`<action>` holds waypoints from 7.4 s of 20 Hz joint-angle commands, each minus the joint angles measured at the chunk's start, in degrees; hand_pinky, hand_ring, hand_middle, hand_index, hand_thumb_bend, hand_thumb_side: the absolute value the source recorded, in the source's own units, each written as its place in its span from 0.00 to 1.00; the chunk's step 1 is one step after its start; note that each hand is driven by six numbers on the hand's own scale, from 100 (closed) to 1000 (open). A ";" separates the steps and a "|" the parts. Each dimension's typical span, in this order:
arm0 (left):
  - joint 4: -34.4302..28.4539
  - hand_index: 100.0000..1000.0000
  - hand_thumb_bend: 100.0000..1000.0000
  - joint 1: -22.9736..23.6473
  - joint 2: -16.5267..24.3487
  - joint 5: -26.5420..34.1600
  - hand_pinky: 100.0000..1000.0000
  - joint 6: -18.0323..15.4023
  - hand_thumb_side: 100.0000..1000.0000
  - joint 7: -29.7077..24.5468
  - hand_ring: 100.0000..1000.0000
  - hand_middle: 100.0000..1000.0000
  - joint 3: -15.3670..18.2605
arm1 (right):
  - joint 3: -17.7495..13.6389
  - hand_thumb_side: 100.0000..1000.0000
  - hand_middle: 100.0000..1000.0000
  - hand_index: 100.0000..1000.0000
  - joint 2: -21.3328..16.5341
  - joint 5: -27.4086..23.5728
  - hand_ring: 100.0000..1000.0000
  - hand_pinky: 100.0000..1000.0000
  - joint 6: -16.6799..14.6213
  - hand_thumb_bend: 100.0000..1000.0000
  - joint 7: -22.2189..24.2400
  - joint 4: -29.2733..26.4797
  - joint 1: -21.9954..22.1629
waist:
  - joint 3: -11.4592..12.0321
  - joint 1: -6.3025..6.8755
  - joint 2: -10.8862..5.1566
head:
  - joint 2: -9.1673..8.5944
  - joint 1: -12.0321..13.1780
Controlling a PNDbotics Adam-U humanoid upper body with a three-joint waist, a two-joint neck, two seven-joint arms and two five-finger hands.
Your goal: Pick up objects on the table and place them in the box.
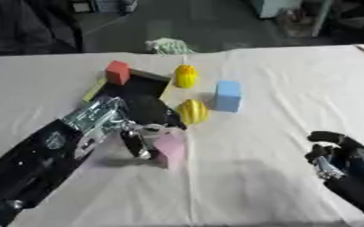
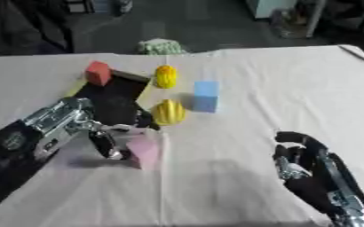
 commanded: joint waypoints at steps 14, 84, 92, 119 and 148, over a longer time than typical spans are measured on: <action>-7.20 0.76 0.11 -2.59 5.71 9.48 0.78 1.77 0.07 -1.31 0.71 0.58 3.01 | -0.10 0.21 0.69 0.74 -0.36 -0.09 0.55 0.56 -0.14 0.00 0.05 -0.75 -0.31 | -0.16 0.30 -0.65 | 0.27 -0.18; -2.70 0.92 0.12 -5.60 12.53 15.78 0.79 16.11 0.20 9.88 0.73 0.71 14.97 | -0.14 0.20 0.69 0.74 -0.59 -0.21 0.55 0.57 -0.14 0.00 0.18 -1.15 -1.21 | -1.41 -0.13 1.71 | 0.27 -0.22; 3.43 0.93 0.13 -10.15 3.52 13.98 0.80 14.21 0.33 4.78 0.73 0.71 9.91 | 0.53 0.21 0.69 0.74 -0.45 -0.80 0.55 0.57 -0.23 0.00 0.98 -1.33 -1.54 | -3.07 -0.31 1.88 | 0.27 0.60; 24.15 0.78 0.05 -10.24 -7.19 4.49 0.74 11.60 0.13 14.48 0.58 0.55 10.76 | 1.05 0.22 0.69 0.74 -0.16 -1.32 0.55 0.57 -0.13 0.00 1.79 -1.54 -2.68 | -6.17 -0.38 3.39 | 0.27 1.62; 22.53 0.65 0.10 -9.56 2.54 1.26 0.66 26.10 0.07 22.14 0.47 0.42 16.83 | 0.49 0.22 0.69 0.74 -0.19 -0.83 0.55 0.57 -0.26 0.00 1.38 -1.29 -2.28 | -5.01 0.16 2.79 | 0.27 -0.01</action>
